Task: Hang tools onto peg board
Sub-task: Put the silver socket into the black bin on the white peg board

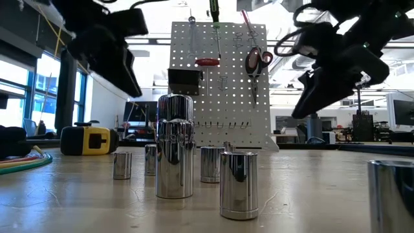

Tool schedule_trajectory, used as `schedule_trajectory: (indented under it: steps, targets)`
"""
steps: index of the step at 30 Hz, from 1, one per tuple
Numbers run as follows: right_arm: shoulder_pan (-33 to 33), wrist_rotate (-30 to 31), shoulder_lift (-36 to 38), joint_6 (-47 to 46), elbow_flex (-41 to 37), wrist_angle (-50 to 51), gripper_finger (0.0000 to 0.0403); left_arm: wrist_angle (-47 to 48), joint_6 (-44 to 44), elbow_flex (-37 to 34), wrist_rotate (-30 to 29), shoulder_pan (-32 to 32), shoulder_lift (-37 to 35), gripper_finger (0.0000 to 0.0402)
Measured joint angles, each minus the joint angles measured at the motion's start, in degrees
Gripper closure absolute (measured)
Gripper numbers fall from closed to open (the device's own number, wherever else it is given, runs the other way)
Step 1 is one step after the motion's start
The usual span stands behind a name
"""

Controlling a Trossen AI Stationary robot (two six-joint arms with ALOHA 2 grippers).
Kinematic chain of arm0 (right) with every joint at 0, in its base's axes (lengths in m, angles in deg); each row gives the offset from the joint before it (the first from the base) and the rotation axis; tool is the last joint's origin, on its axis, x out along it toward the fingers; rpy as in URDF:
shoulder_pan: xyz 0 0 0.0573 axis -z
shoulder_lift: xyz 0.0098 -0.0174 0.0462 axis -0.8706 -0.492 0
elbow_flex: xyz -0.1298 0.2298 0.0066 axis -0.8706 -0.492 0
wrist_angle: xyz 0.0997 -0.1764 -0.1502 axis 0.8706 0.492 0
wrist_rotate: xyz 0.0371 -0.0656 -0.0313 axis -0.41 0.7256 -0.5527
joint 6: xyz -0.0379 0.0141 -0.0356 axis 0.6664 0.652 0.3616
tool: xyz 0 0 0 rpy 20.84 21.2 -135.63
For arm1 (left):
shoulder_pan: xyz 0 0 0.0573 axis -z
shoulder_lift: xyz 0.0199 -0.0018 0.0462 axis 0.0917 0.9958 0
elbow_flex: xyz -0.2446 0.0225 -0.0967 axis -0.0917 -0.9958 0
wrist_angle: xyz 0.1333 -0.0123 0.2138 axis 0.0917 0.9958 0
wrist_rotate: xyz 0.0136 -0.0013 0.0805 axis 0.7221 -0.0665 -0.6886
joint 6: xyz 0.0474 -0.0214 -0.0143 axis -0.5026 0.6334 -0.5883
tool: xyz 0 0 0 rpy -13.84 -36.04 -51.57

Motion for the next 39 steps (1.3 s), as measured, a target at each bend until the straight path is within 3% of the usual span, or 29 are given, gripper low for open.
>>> schedule_trajectory:
  steps: [16, 27, 34, 39]
  targets:
    - [0.00, -1.70, 0.26, -2.68, 0.00, 6.68, 0.0313, -23.36, -0.66, -11.46, 0.98, -0.04, 0.31, 0.0237]
    - [0.00, 14.57, 6.50, -11.05, 0.02, 22.39, 0.0313, -30.87, -1.13, -15.10, 0.88, -0.52, 0.46, 0.0237]
    - [0.00, 26.78, 17.91, -20.23, 0.04, 32.31, 0.0313, -31.19, -1.66, -15.14, 0.85, -1.22, 0.46, 0.0237]
    - [-0.54, 30.35, 26.10, -17.60, 0.07, 30.09, 0.0313, -31.77, -2.92, -15.14, 0.76, -1.22, 0.46, 0.0237]
